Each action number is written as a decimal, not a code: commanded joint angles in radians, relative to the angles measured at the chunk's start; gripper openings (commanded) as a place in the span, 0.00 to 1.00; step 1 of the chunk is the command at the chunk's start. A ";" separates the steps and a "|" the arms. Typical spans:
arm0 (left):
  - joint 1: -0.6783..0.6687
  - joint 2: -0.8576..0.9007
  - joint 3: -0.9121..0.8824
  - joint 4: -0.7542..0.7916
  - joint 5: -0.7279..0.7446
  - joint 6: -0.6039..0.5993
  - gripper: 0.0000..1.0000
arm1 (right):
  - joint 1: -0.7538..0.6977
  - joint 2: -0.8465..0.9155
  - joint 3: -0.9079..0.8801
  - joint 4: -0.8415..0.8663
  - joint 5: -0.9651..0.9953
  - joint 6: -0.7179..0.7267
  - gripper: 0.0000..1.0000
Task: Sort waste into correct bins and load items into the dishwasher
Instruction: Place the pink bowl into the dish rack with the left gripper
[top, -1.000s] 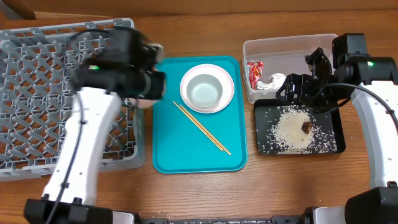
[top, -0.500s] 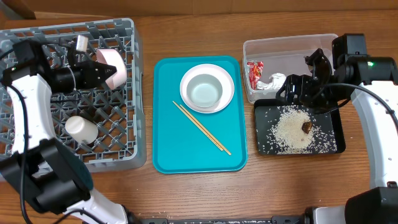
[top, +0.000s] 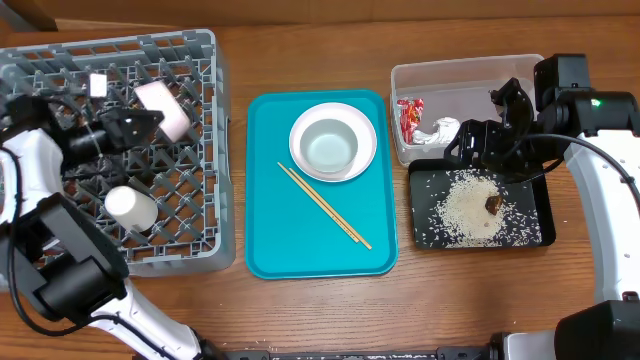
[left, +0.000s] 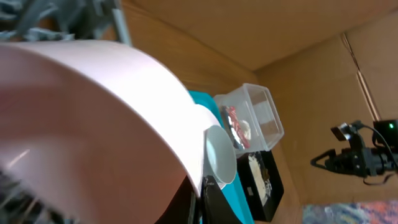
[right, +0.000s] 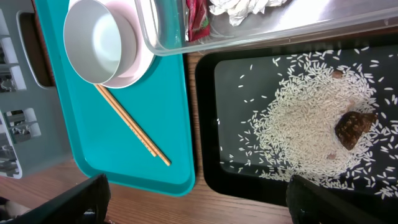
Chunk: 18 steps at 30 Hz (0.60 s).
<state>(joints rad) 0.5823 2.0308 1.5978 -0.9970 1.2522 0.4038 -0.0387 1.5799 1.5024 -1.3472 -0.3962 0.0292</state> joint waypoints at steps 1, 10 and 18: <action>0.037 0.024 0.008 -0.040 -0.104 0.023 0.12 | -0.001 -0.016 0.024 0.002 -0.008 0.000 0.92; 0.098 -0.079 0.023 -0.175 -0.121 0.011 1.00 | -0.001 -0.016 0.024 -0.007 -0.007 0.000 0.92; -0.064 -0.380 0.023 -0.153 -0.425 -0.155 1.00 | -0.007 -0.016 0.024 -0.070 0.244 0.119 0.96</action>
<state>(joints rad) 0.6266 1.7805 1.5990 -1.1515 0.9722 0.3328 -0.0387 1.5799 1.5032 -1.4143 -0.3050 0.0608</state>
